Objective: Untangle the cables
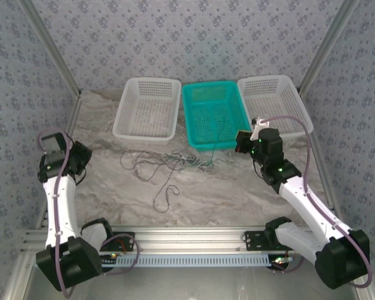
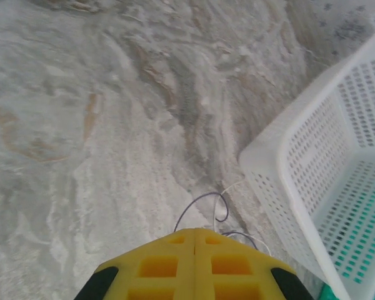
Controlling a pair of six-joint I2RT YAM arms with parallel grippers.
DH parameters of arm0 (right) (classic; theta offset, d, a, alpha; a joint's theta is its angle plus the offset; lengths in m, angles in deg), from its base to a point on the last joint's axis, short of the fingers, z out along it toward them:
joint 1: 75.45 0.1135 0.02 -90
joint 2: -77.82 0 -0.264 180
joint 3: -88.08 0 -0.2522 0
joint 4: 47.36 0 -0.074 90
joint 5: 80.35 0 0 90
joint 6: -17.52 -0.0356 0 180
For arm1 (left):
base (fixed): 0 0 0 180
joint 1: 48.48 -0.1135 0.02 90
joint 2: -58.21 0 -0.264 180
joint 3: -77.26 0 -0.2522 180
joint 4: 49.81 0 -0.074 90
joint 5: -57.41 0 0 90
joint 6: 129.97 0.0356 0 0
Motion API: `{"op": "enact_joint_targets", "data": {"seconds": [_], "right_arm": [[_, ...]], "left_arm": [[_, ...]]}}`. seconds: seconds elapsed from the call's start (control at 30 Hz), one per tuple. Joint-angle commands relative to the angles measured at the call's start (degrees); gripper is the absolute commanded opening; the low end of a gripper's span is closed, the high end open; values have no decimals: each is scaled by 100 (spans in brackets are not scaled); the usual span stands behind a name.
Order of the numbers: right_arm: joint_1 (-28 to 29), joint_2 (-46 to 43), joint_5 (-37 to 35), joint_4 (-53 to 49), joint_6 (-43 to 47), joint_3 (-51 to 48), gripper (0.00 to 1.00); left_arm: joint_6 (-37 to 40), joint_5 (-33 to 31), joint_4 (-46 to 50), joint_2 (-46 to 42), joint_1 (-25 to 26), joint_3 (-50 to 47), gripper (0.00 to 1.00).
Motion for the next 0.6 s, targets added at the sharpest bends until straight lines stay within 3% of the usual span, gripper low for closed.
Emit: {"op": "enact_joint_targets", "data": {"seconds": [0.0, 0.1, 0.27, 0.43, 0.57], "right_arm": [[46, -9, 1149, 308, 77, -53, 0], [252, -43, 2032, 639, 307, -23, 0], [723, 12, 2492, 784, 682, 327, 0], [979, 346, 2542, 920, 815, 732, 0], [974, 631, 2721, 1132, 748, 933, 0]], "left_arm": [[-88, 1486, -962, -79, 10, -367, 0], [-481, 2023, -1471, -238, 467, -611, 7], [-560, 1687, -1666, -693, 2018, -699, 43], [693, 2274, -1724, -357, 3319, -414, 44], [1667, 1886, -1558, 241, 4611, -39, 54]]}}
